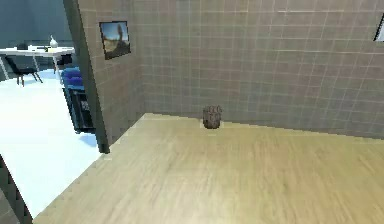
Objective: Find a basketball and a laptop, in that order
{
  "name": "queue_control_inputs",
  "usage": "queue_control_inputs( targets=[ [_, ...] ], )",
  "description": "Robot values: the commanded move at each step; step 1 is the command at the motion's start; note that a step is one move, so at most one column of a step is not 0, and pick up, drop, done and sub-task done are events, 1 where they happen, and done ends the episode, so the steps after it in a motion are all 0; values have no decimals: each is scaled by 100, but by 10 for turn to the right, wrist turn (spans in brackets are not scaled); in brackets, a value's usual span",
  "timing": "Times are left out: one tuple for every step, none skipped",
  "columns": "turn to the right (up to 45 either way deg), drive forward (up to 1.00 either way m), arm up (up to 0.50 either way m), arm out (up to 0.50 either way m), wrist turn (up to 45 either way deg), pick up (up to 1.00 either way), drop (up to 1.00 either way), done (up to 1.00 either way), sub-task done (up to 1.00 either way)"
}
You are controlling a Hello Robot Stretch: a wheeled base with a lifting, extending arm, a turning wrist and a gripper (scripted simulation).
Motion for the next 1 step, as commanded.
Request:
queue_control_inputs(
  targets=[
    [-330, 0, 0, 0, 0, 0, 0, 0, 0]
  ],
)
